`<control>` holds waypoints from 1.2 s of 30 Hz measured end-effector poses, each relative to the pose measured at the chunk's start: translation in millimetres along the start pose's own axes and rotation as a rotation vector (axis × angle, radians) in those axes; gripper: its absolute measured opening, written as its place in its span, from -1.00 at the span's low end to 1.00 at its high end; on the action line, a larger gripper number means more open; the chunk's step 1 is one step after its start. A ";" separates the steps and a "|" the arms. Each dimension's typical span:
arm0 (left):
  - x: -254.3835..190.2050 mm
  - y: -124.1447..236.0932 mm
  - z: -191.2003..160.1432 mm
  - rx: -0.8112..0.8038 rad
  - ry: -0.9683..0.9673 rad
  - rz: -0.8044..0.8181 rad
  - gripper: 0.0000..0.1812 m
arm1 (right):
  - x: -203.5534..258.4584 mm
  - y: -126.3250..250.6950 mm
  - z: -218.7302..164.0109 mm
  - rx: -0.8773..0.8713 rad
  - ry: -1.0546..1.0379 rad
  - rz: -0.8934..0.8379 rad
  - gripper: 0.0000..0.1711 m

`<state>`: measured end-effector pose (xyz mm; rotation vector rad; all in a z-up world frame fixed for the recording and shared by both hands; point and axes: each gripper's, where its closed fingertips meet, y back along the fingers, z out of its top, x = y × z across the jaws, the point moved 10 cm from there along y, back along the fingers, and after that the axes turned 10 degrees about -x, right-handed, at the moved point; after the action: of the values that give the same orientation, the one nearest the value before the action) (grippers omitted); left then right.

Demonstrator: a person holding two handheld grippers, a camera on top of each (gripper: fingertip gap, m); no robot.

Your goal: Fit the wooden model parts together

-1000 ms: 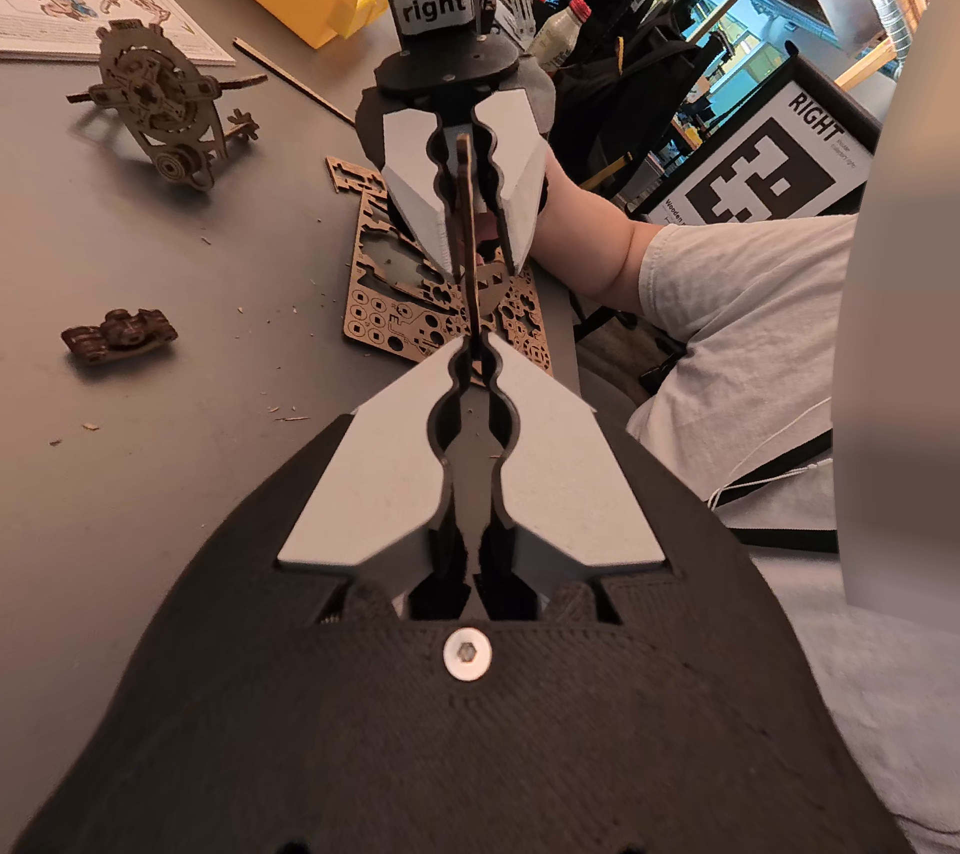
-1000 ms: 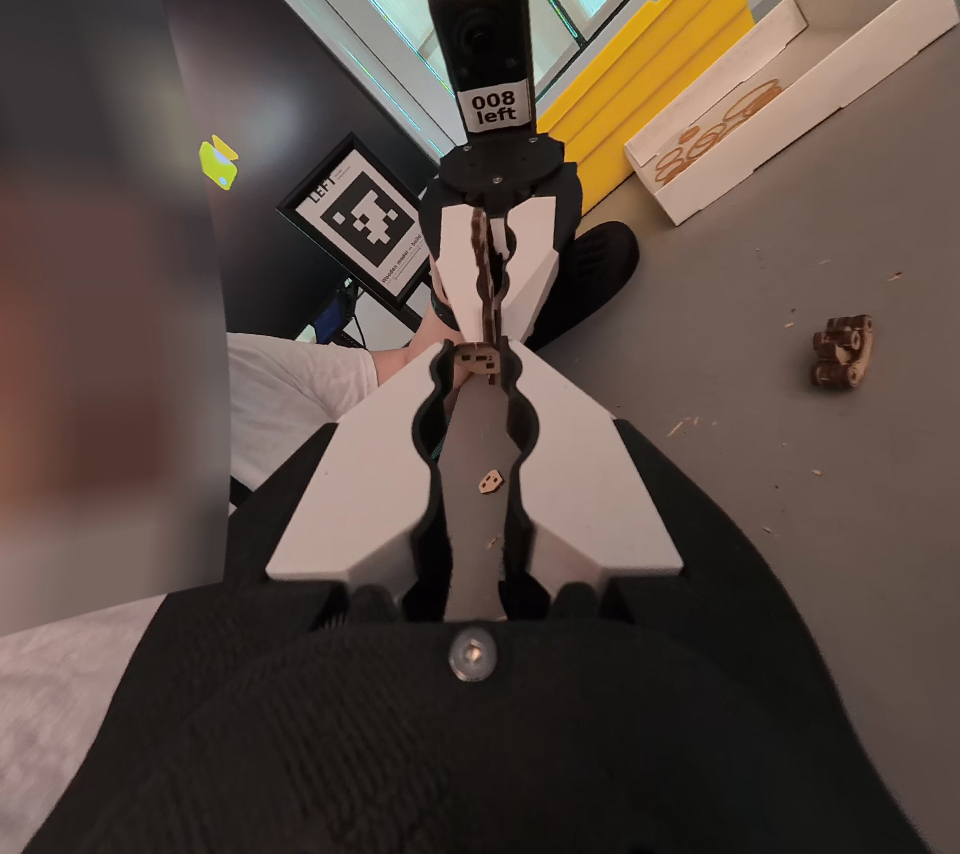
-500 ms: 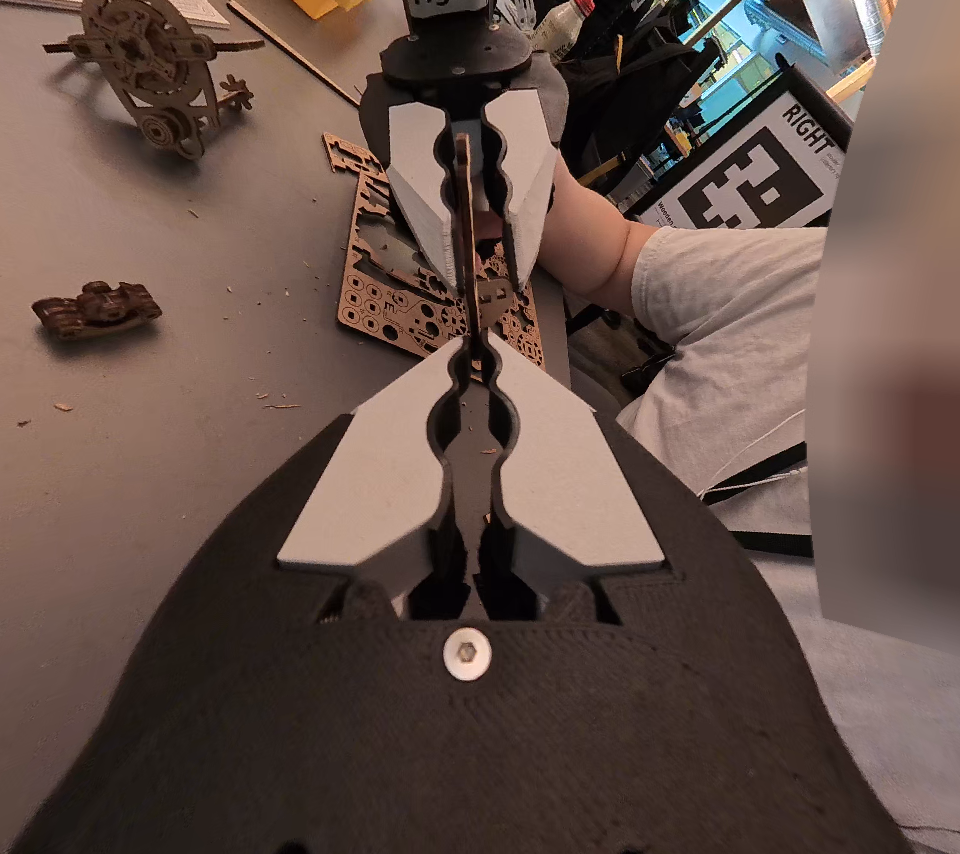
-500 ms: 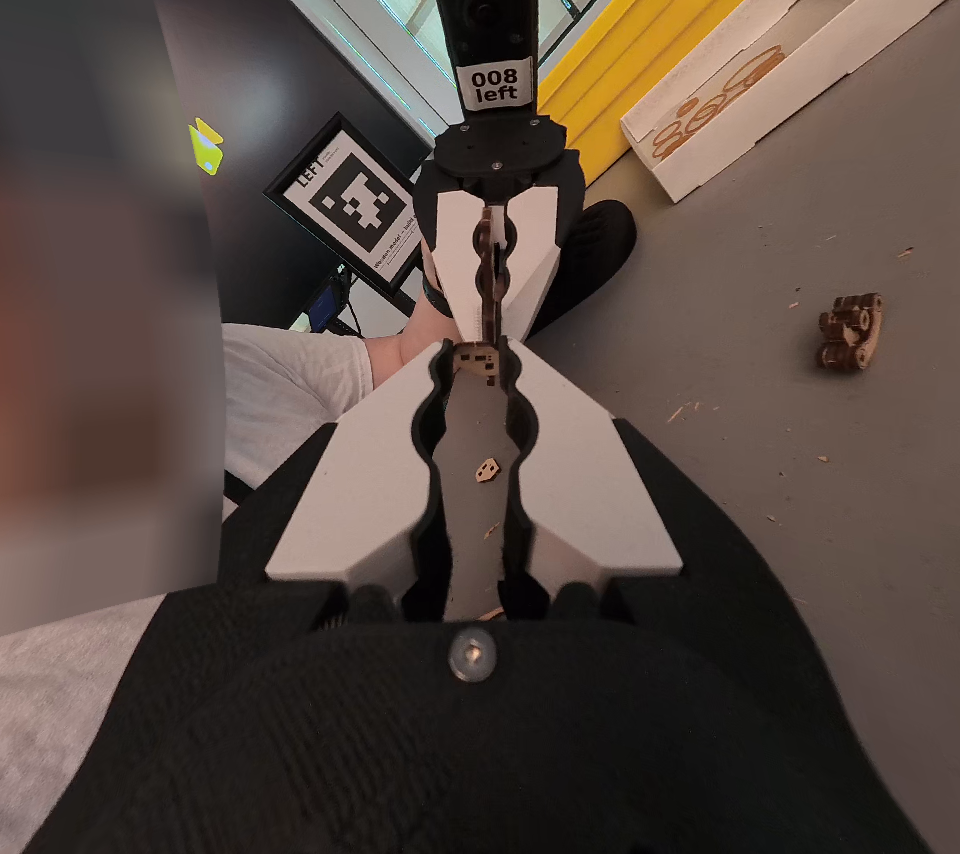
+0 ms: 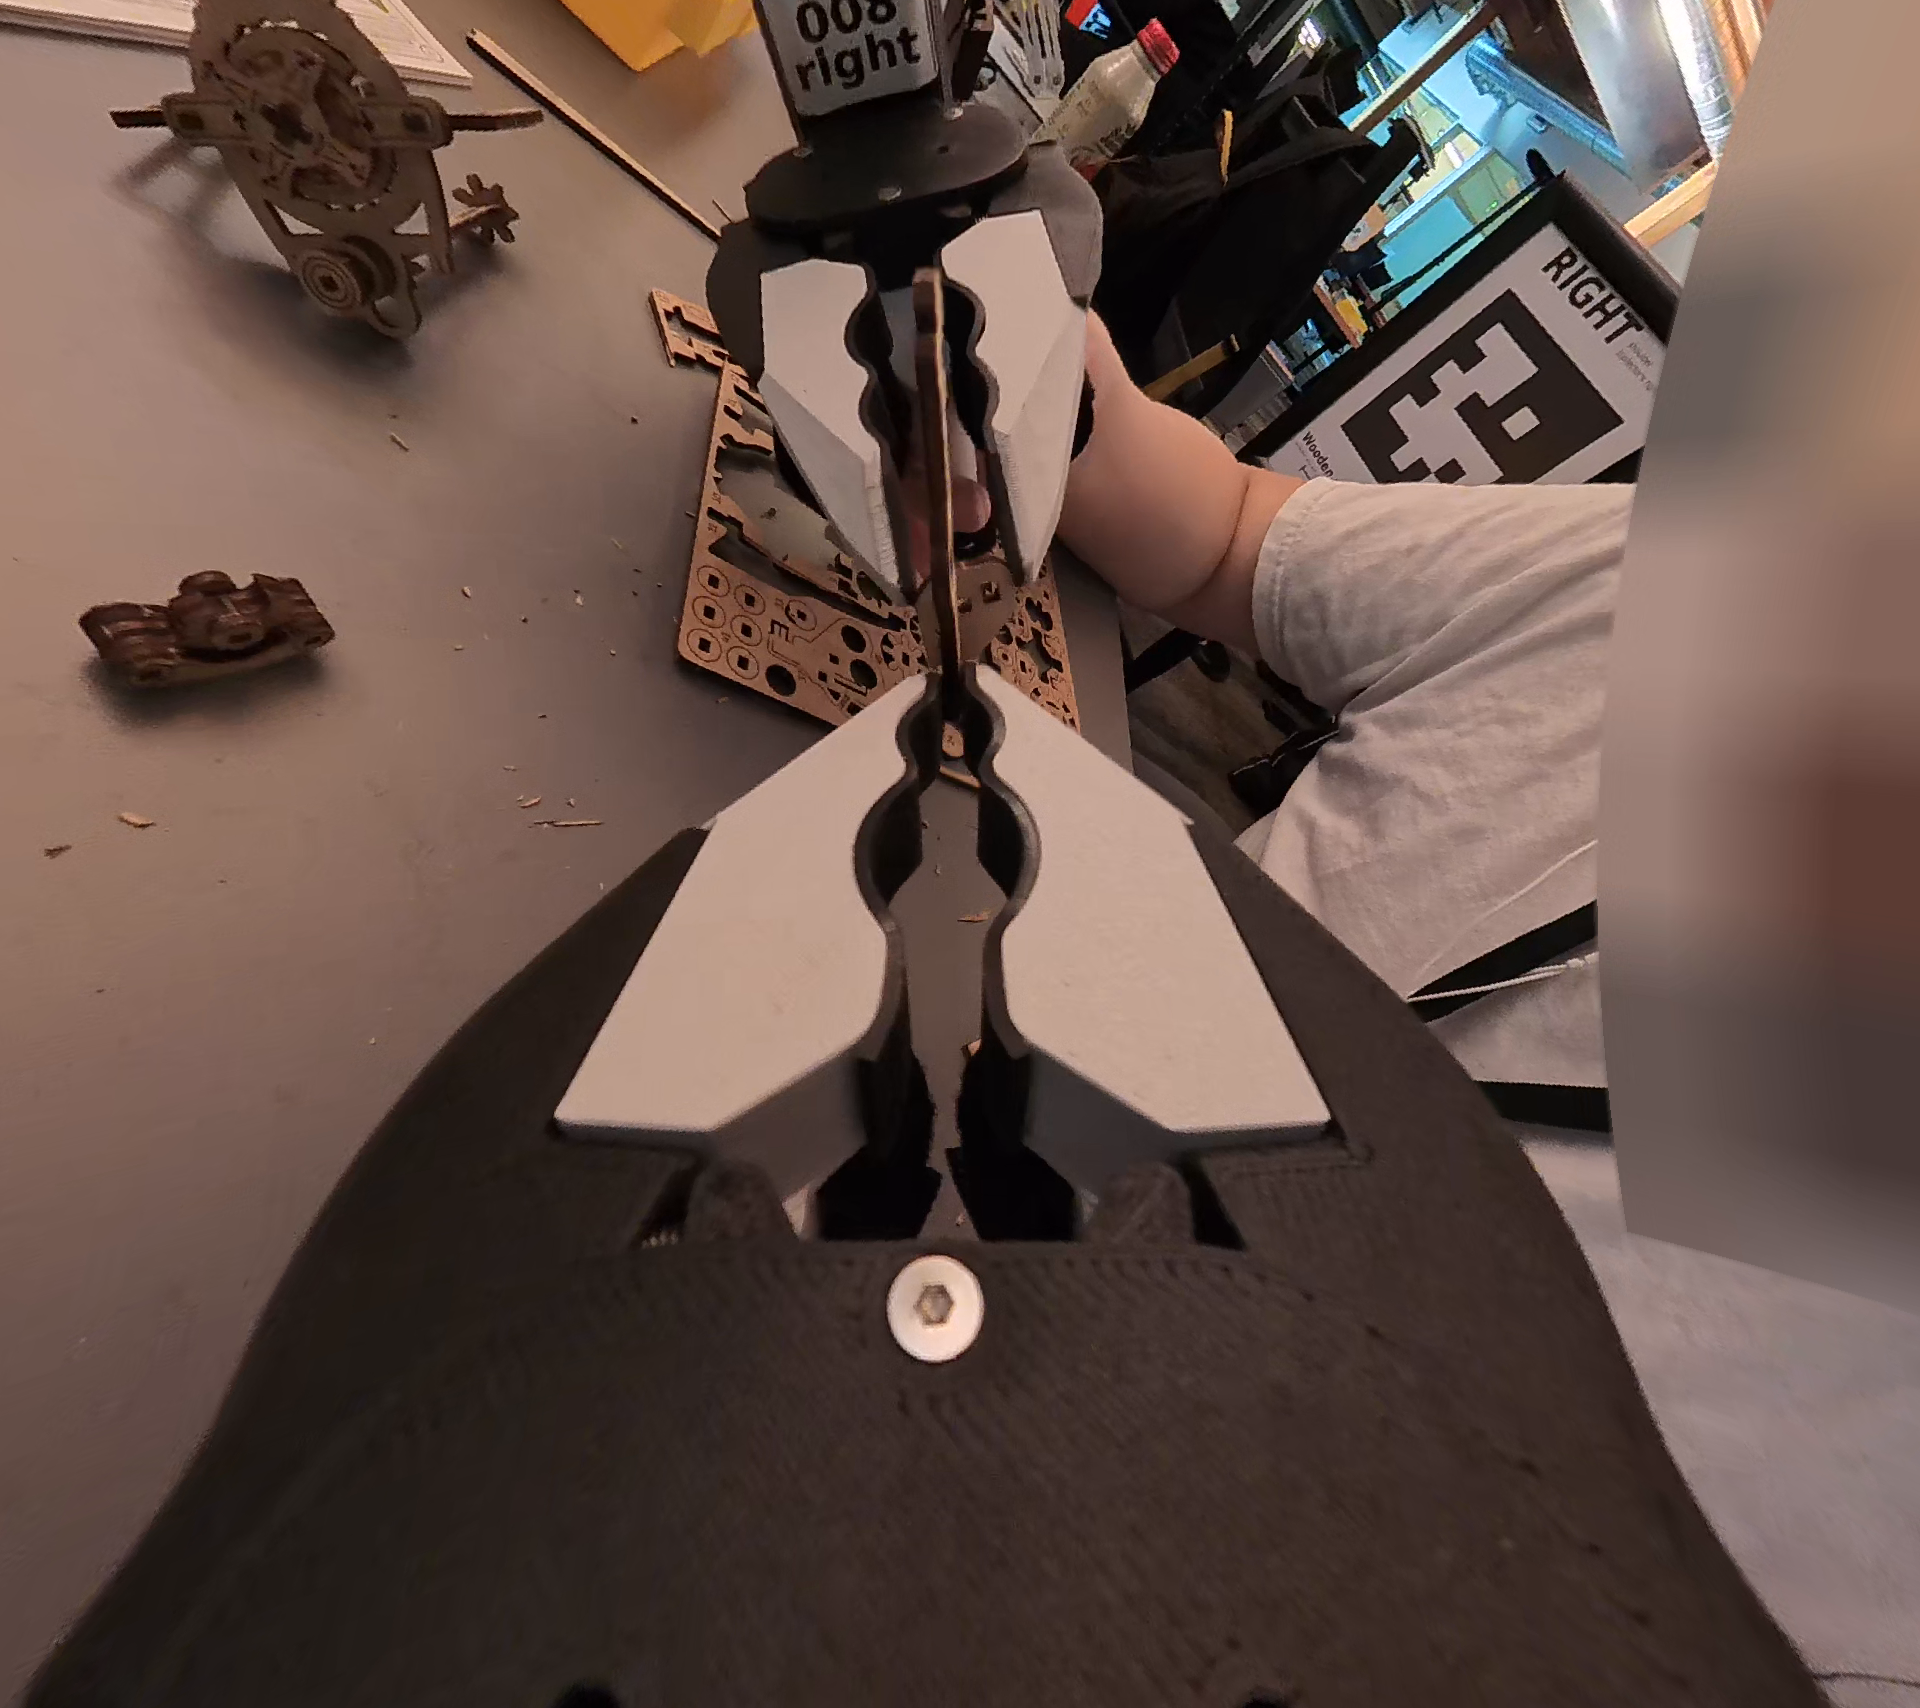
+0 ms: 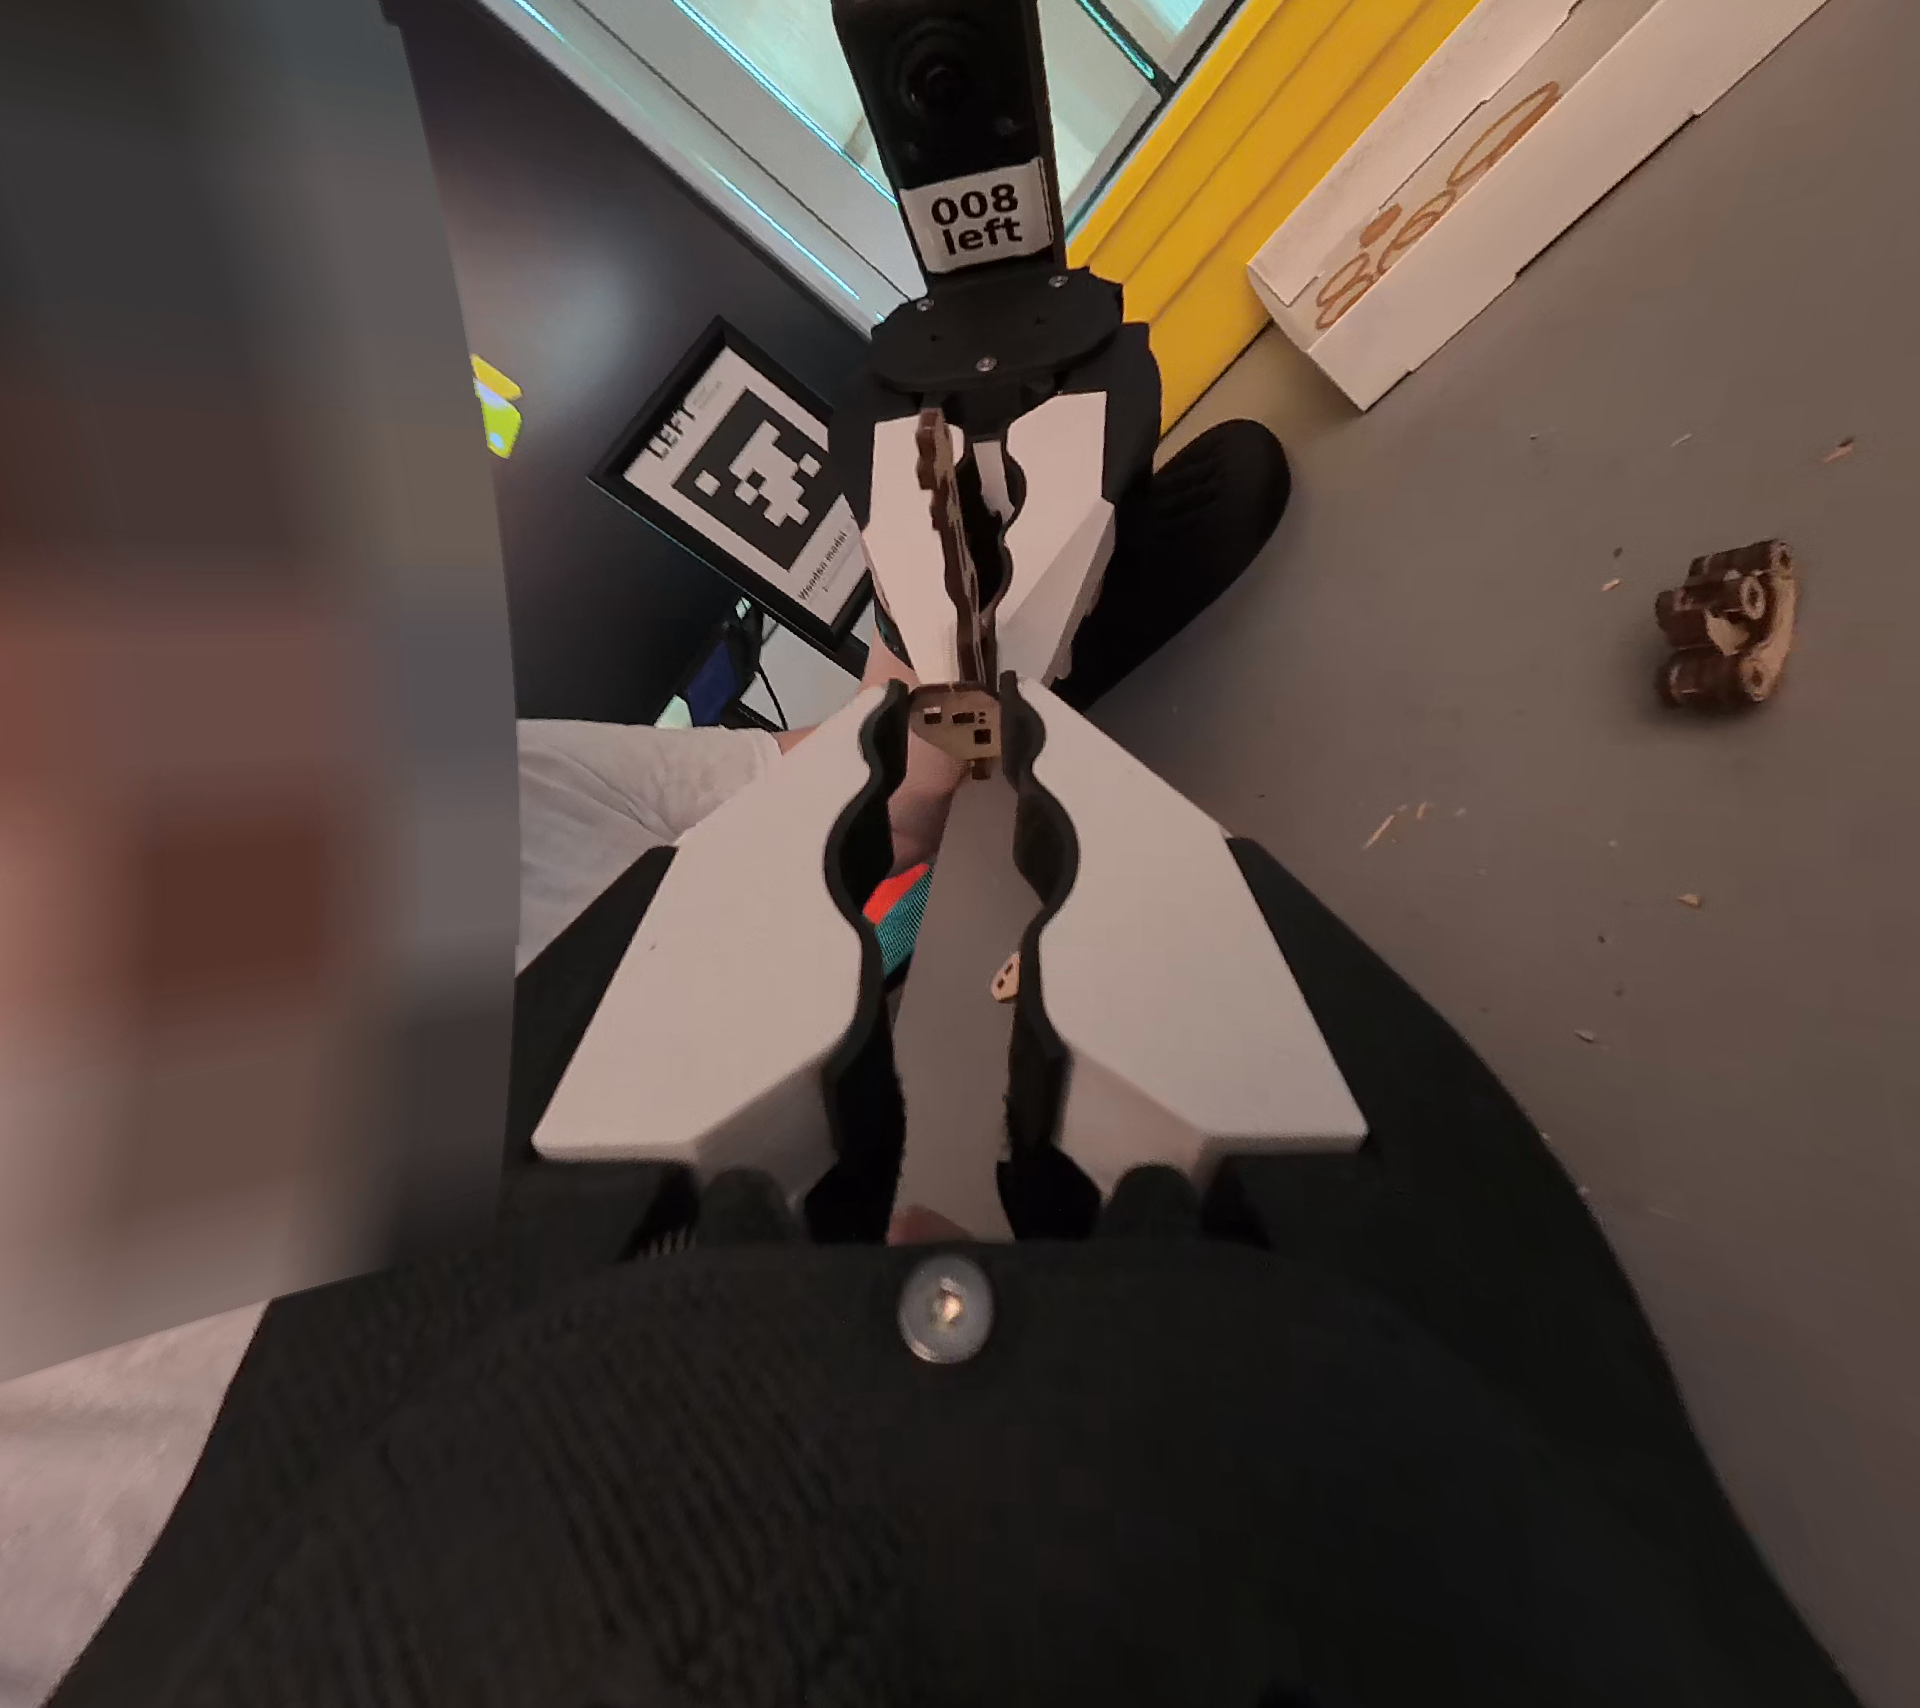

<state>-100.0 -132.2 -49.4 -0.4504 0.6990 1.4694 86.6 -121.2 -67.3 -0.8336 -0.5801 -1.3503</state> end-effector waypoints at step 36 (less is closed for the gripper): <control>11.3 -2.3 1.5 -0.171 0.112 -0.003 -1.00 | -3.1 4.6 3.5 -0.167 -0.050 -0.044 -0.83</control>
<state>-98.0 -122.9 -56.2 -0.6697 0.6628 1.5159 91.0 -116.5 -68.5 -0.9969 -0.5325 -1.4357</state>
